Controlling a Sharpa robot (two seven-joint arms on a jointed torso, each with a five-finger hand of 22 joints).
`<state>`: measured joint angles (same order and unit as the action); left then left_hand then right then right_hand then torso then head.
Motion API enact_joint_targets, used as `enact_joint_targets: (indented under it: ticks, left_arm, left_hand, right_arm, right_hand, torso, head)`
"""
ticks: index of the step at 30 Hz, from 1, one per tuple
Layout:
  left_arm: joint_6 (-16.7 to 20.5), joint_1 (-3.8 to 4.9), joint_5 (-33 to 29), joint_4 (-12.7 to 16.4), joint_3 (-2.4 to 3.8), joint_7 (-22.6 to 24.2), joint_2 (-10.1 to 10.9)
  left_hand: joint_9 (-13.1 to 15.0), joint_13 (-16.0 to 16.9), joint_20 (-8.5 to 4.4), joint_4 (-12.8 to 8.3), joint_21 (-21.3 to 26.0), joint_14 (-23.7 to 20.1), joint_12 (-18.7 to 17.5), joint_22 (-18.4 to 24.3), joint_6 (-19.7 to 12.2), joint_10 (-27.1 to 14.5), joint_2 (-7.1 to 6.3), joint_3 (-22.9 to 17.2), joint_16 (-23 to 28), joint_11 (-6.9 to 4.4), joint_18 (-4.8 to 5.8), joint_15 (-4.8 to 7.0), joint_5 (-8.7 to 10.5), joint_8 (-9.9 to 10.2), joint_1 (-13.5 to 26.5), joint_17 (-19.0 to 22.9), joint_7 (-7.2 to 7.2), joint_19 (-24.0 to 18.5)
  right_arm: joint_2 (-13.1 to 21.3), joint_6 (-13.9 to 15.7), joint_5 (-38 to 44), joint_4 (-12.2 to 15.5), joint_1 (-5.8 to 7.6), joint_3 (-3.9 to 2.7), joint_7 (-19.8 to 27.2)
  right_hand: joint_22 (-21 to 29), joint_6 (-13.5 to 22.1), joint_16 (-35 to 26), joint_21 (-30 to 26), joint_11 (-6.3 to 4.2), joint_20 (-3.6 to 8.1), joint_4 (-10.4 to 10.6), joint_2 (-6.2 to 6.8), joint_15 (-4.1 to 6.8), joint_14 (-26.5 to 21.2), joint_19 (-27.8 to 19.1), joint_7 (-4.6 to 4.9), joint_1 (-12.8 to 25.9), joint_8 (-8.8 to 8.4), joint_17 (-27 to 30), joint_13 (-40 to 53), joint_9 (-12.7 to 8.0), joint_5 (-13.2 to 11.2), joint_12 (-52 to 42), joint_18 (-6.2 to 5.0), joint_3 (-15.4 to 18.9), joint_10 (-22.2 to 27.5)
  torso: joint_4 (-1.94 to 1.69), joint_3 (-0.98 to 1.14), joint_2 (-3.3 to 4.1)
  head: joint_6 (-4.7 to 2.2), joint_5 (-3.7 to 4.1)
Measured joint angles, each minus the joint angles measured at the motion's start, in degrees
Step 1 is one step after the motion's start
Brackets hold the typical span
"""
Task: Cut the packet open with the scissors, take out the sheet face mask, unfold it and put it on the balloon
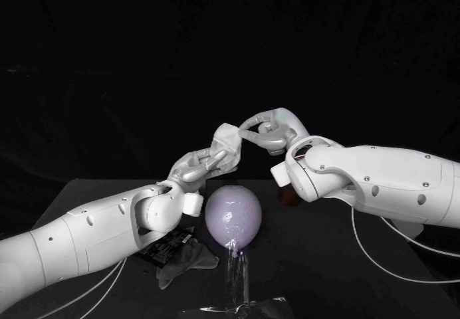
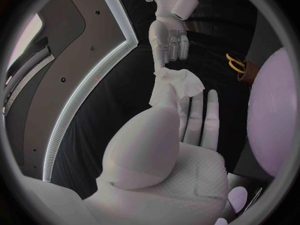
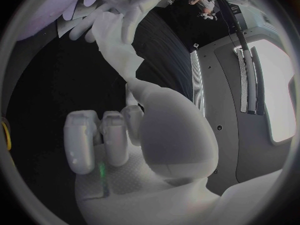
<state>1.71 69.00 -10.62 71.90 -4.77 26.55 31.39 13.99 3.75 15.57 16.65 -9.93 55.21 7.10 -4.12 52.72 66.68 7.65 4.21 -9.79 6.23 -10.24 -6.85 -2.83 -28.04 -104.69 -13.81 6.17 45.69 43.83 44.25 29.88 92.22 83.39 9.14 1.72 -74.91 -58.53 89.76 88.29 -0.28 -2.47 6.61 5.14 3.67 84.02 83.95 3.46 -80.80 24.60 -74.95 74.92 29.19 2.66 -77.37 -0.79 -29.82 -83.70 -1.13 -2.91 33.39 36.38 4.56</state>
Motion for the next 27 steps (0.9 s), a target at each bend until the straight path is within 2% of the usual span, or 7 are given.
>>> enact_joint_targets:
  ticks: [9, 13, 17, 21, 24, 26, 27]
  left_arm:
    - [-2.3, 0.00, 1.2, 0.7, 0.00, -0.8, 1.1]
    - [-3.3, -0.01, 1.6, 0.8, -0.01, -1.3, 1.3]
    - [-4.0, -0.01, 1.9, 0.9, -0.01, -1.8, 1.5]
    - [-4.4, -0.01, 2.3, 1.0, -0.01, -2.5, 1.5]
    - [-4.6, -0.01, 2.7, 1.0, -0.01, -3.1, 1.6]
    - [-4.8, -0.01, 2.8, 1.1, -0.02, -3.4, 1.6]
    - [-4.9, -0.01, 2.8, 1.1, -0.02, -3.6, 1.6]
  left_hand:
    - [0.0, -0.1, 0.51, -0.1, 0.0, 0.2, -0.9, 0.1, -0.1, 0.5, -0.12, -1.4, 0.0, 0.53, 0.01, 0.18, 0.19, 0.0, -0.1, -0.1, 0.12, 0.5]
    - [0.0, -0.1, 0.72, -0.1, 0.0, 0.2, -1.7, 0.1, -0.1, 0.8, -0.12, -2.8, 0.3, 0.85, 0.03, 0.18, 0.19, 0.5, -0.1, -0.1, 0.93, 0.7]
    - [0.0, -0.1, 1.15, -0.2, 0.6, -1.4, -3.2, 0.2, 0.0, -0.6, -0.13, -4.9, 1.4, 1.62, 0.04, -0.75, 0.32, 0.8, -0.1, 0.0, 2.30, 0.3]
    - [0.0, -0.2, 1.11, -0.1, 0.8, -2.7, -3.3, 0.2, 0.0, -4.8, -1.35, -7.3, 2.0, 2.52, 0.09, -1.49, 0.09, 0.9, -0.3, 0.1, 3.27, -0.1]
    - [0.0, -0.3, 1.11, -0.2, 0.9, -3.2, -3.3, 0.2, -0.1, -9.4, -2.55, -10.0, 2.3, 3.44, 0.95, -1.98, -0.02, 0.9, 0.2, 0.2, 3.99, -0.1]
    - [0.9, -0.3, 1.09, 0.0, 0.8, -3.2, -3.3, 0.1, -0.1, -10.2, -3.81, -12.8, 2.4, 3.70, 0.96, -1.98, -0.02, 1.2, 1.1, 0.3, 4.42, -0.1]
    - [1.7, -0.3, 0.96, -0.2, 0.6, -3.2, -3.3, 0.0, 0.0, -10.4, -5.14, -16.0, 2.6, 3.83, 0.97, -1.98, -0.02, 1.3, 2.3, 0.3, 4.50, 0.4]
  right_arm:
    - [2.1, 0.0, -1.0, 1.4, -1.56, 0.17, 0.4]
    - [3.0, 0.0, -1.5, 2.0, -2.22, 0.21, 0.6]
    - [3.5, 0.0, -2.2, 2.3, -2.74, 0.26, 0.9]
    - [3.6, -0.1, -2.9, 2.5, -3.41, 0.33, 1.2]
    - [3.7, -0.3, -3.4, 2.7, -3.77, 0.35, 1.4]
    - [3.8, -0.5, -3.8, 2.7, -3.98, 0.38, 1.6]
    - [3.8, -0.6, -3.9, 2.7, -4.05, 0.40, 1.6]
  right_hand:
    - [0.0, 0.1, -0.1, -0.2, 0.00, -0.09, 0.0, -0.02, 0.00, 0.0, -0.1, -0.05, 0.4, -0.01, 0.0, 0.0, 0.4, 0.0, 0.0, 0.00, 0.0, 0.0]
    - [0.0, 0.0, 0.0, -0.2, 0.00, -0.09, 0.0, -0.02, 0.00, 0.0, -0.1, 0.20, 0.4, -0.07, 0.0, 0.0, 0.4, 0.0, 0.0, 0.00, 0.0, 0.0]
    - [0.0, 0.0, 0.0, -0.2, 0.00, -0.10, 0.0, -0.03, -0.01, 0.0, -0.1, 0.23, 0.4, -0.13, 0.0, 0.0, 0.4, 0.0, 0.0, 0.00, 0.0, 0.0]
    - [0.0, 0.1, 0.0, -0.2, 0.00, -0.10, 0.0, -0.03, -0.01, 0.0, -0.1, 0.31, 0.4, 0.09, 0.0, 0.0, 0.4, 0.0, 0.0, 0.00, 0.0, 0.0]
    - [0.0, 0.1, 0.0, -0.2, 0.00, -0.10, 0.0, -0.03, -0.01, 0.0, -0.1, 0.35, 0.4, 0.13, 0.0, 0.0, 0.4, 0.0, 0.0, 0.00, 0.0, 0.0]
    - [0.0, 0.1, 0.0, -0.4, 0.00, -0.10, 0.0, -0.04, -0.01, 0.0, -0.1, 0.37, 0.4, 0.13, 0.0, 0.1, 0.4, 0.0, 0.4, 0.00, 0.0, 0.0]
    - [0.0, 0.1, 0.0, -0.8, 0.00, -0.10, -0.1, -0.05, -0.01, 0.0, -0.1, 0.38, 0.4, 0.14, 0.0, 0.1, 0.4, 0.0, 0.8, 0.00, -0.1, 0.0]
  torso:
    - [-0.02, -0.01, -0.02]
    - [0.00, -0.01, -0.02]
    - [0.00, -0.01, -0.02]
    - [-0.03, 0.00, -0.01]
    - [-0.04, 0.00, 0.00]
    - [-0.04, 0.00, 0.01]
    - [-0.04, 0.00, 0.01]
  head:
    - [0.21, 0.10]
    - [0.26, 0.16]
    - [0.36, 0.21]
    - [0.49, 0.27]
    - [0.55, 0.30]
    - [0.62, 0.33]
    - [0.65, 0.34]
